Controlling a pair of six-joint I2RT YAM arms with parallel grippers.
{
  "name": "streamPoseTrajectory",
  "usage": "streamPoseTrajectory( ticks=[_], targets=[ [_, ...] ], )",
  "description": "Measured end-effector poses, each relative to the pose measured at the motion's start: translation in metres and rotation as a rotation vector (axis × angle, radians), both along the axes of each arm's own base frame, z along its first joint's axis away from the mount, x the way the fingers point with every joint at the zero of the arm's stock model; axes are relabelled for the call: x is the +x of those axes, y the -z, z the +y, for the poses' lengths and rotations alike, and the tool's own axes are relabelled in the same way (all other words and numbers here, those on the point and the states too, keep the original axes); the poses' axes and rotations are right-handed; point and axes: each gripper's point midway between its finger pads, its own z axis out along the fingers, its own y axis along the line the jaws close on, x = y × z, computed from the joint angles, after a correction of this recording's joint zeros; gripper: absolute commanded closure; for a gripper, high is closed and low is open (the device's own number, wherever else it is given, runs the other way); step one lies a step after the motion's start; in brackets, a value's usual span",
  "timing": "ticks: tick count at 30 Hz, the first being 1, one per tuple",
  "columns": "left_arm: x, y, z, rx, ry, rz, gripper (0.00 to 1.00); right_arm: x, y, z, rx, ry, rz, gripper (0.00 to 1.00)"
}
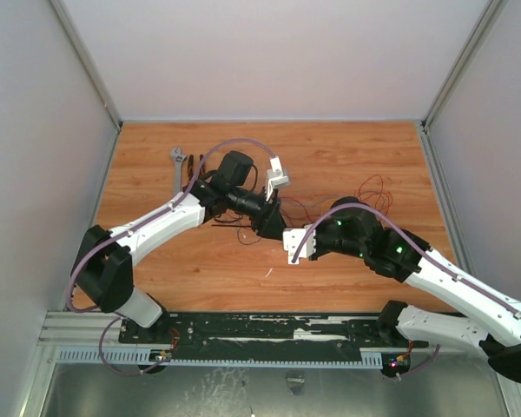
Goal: Zip-tie the wires
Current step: Pick up the ribbon at the center of the board.
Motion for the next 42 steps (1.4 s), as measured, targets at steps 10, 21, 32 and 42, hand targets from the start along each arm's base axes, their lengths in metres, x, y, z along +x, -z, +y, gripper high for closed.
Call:
streamPoseTrajectory(
  ticks=[10,21,32,42],
  targets=[
    [0.002,0.009,-0.002,0.024,0.005,0.025,0.59,0.004,0.001,-0.002,-0.016,0.011,-0.014,1.00],
    [0.005,0.000,-0.005,0.007,0.010,0.001,0.66,0.004,0.016,-0.004,-0.050,0.019,0.005,1.00],
    [0.003,0.000,-0.006,0.005,0.018,-0.007,1.00,0.005,0.015,-0.002,-0.031,0.032,0.013,0.94],
    [0.016,-0.008,-0.012,-0.045,-0.036,-0.021,1.00,0.008,0.004,-0.001,0.059,0.082,0.004,0.42]
  ],
)
